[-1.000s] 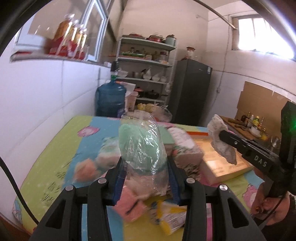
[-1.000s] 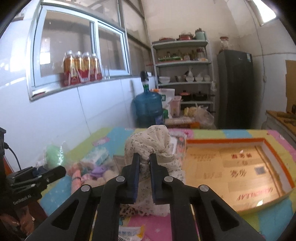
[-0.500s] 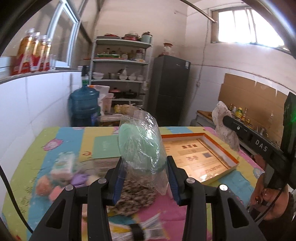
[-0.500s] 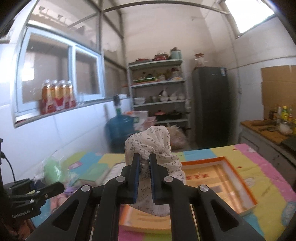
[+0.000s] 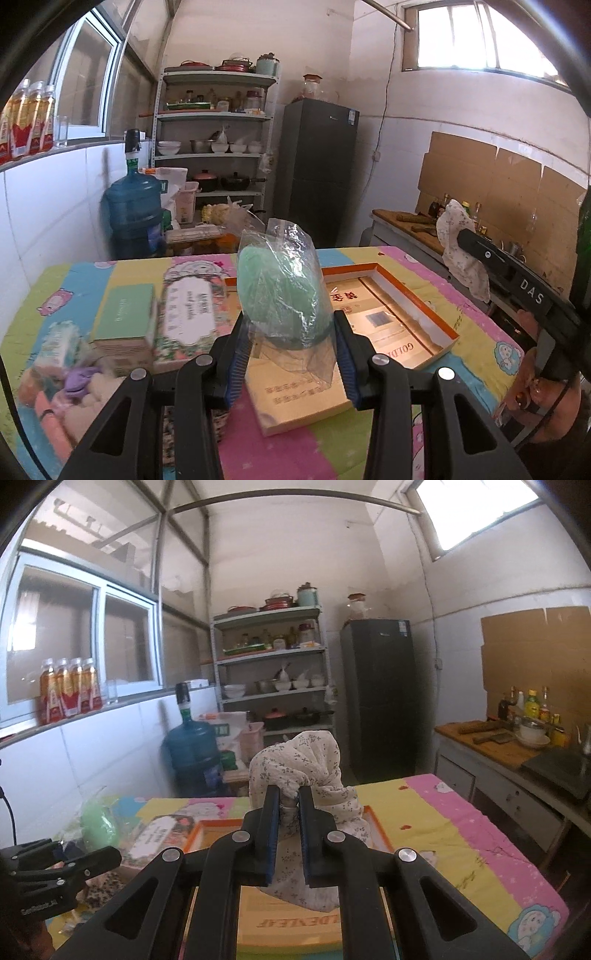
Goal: Organize soft objects
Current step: 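Carry the green ball with the left gripper while the right gripper carries the fabric ring to the orange-rimmed box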
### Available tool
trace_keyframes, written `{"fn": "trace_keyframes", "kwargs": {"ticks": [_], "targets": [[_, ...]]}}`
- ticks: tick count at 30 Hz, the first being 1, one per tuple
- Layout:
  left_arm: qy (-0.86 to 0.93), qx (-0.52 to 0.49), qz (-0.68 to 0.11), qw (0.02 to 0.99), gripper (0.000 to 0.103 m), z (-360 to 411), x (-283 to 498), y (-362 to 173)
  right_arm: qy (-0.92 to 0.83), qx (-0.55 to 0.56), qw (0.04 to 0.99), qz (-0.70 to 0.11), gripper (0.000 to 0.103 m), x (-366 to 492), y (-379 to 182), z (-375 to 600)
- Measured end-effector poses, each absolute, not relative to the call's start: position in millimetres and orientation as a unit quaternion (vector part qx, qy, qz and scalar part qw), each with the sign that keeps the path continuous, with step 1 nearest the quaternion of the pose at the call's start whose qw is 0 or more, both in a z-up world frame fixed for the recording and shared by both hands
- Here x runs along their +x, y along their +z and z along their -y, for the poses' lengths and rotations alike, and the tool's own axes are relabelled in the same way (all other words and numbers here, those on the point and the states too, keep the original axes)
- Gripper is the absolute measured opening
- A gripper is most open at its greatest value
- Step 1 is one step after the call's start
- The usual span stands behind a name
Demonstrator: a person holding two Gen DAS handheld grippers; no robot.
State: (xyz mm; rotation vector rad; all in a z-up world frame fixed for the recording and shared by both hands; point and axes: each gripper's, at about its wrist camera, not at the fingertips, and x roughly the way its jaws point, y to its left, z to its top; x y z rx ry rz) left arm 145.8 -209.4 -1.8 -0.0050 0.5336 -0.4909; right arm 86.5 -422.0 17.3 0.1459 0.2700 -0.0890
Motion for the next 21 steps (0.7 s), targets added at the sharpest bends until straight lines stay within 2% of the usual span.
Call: {"fn": "trace_keyframes", "kwargs": {"ticks": [21], "targets": [[-0.234, -0.016, -0.341, 0.91, 0.043, 264.8, 197.9, -53.8, -0.014, 0.101, 0.975, -0.199, 0.01, 124.0, -32.4, 463.5]]}}
